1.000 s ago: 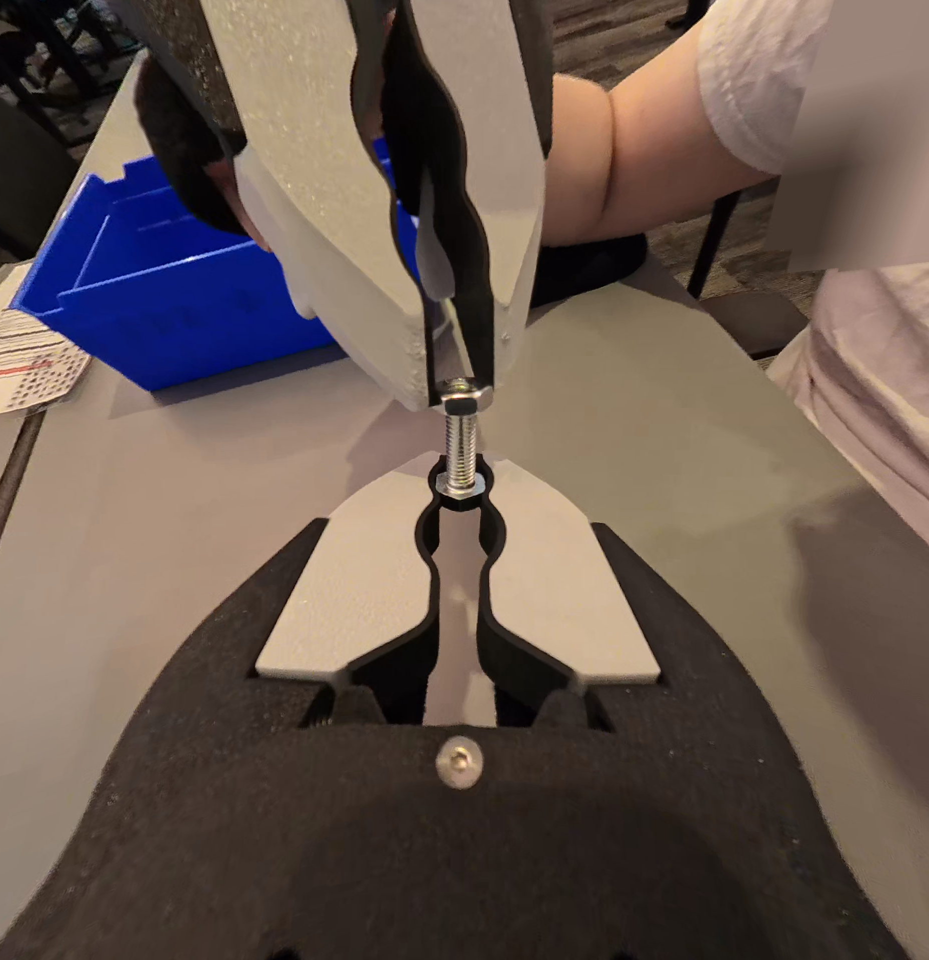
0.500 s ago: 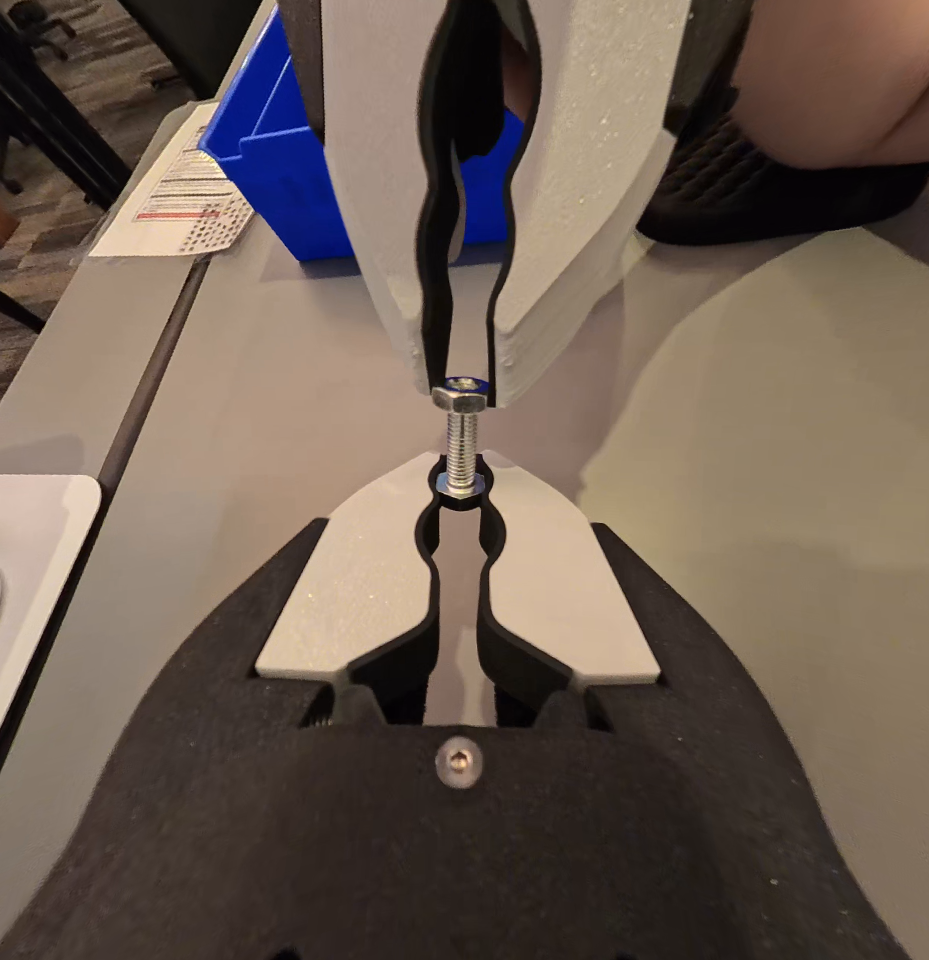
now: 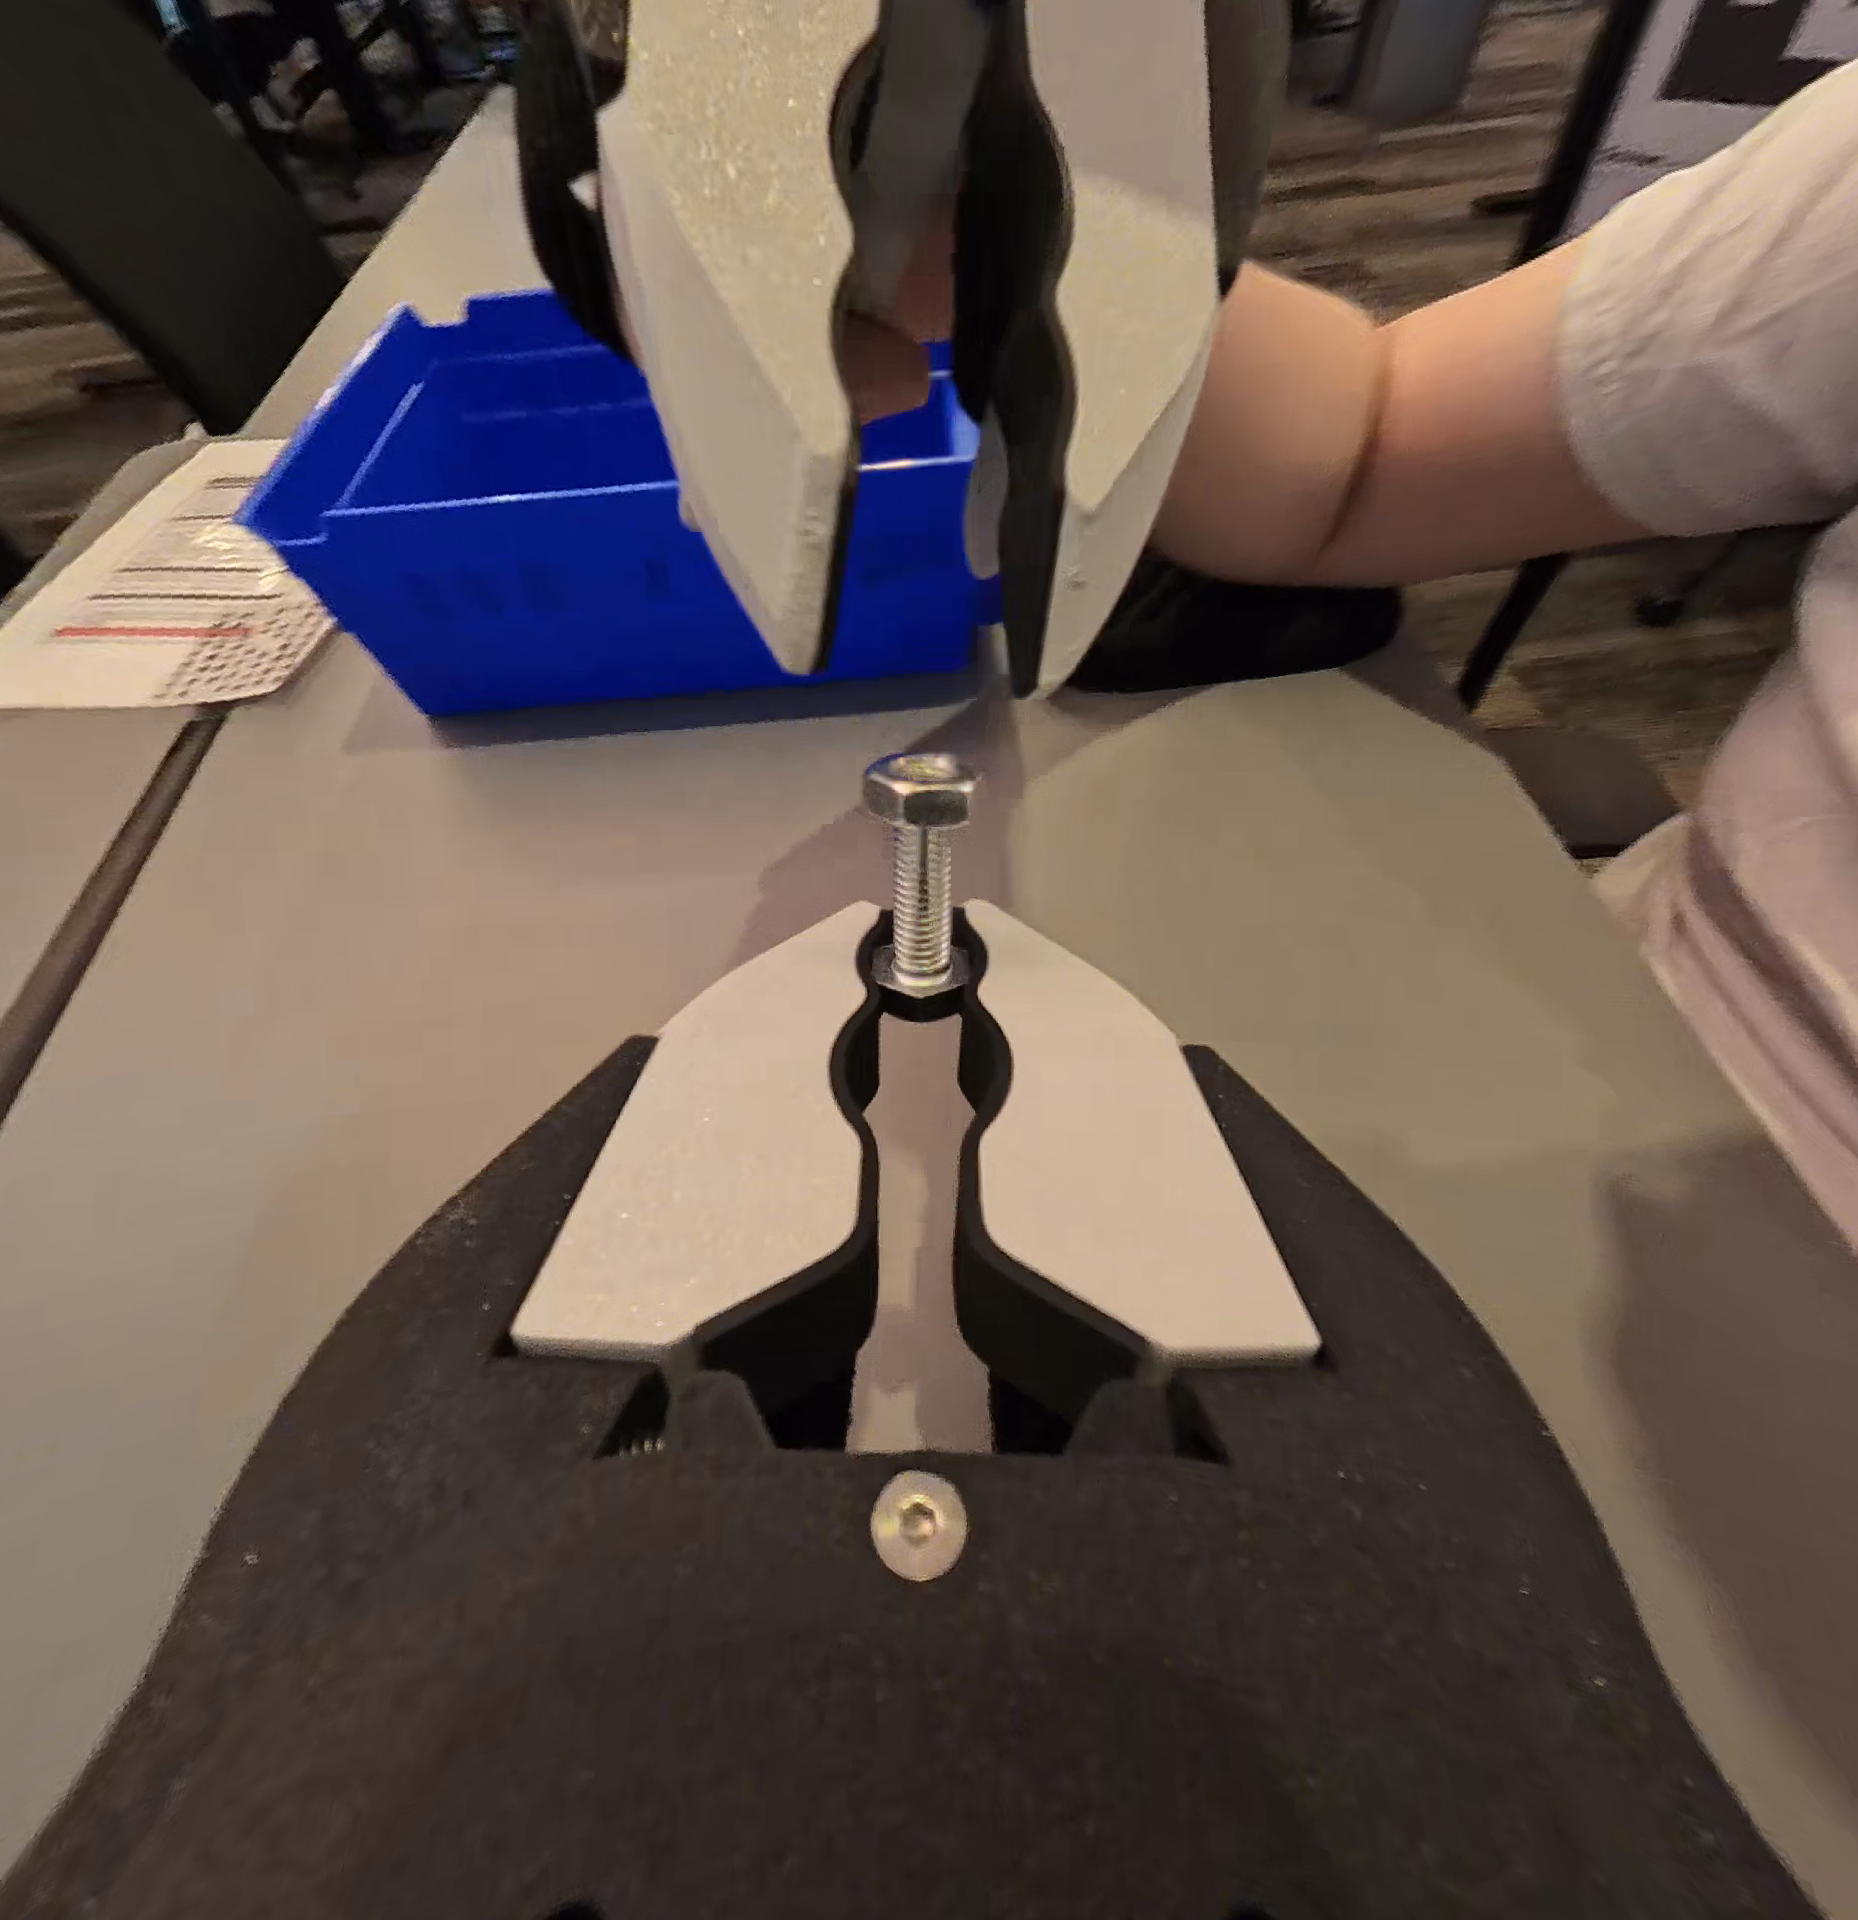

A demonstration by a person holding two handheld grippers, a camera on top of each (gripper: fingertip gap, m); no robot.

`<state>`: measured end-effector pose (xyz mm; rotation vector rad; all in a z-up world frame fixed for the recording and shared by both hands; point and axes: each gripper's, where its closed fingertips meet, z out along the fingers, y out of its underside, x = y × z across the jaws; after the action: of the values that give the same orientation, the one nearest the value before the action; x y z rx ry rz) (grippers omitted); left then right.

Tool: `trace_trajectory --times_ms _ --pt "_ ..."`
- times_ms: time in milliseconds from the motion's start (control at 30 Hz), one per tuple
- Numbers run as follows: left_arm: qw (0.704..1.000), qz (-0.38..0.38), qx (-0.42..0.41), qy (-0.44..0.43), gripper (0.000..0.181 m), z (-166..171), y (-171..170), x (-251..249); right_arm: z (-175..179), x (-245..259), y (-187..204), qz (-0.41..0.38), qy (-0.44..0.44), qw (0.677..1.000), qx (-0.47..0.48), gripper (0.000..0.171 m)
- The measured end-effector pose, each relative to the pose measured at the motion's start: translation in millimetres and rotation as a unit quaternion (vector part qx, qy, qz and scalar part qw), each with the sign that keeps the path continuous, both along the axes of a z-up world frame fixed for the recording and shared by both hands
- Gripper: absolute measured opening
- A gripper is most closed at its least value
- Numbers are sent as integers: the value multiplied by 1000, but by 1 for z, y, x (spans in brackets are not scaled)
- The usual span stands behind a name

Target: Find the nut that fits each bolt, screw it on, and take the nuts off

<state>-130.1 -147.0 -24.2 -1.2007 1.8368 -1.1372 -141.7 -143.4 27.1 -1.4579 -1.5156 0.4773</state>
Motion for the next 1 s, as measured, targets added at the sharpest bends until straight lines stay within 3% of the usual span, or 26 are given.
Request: trace_trajectory --times_ms 200,533,667,1000 --pt "995 -93 -30 3 9 2 -36 -6 -3 -12 -27 90 -10 994 54 24" --pt "994 -104 -23 15 9 -4 -43 -6 -13 -17 -32 103 -28 994 25 14" --pt "997 -80 -12 18 9 -6 -34 -3 -15 -15 -24 73 -18 997 -29 14" --pt "998 55 26 34 9 -6 14 3 -15 -8 17 -102 25 985 -139 14"
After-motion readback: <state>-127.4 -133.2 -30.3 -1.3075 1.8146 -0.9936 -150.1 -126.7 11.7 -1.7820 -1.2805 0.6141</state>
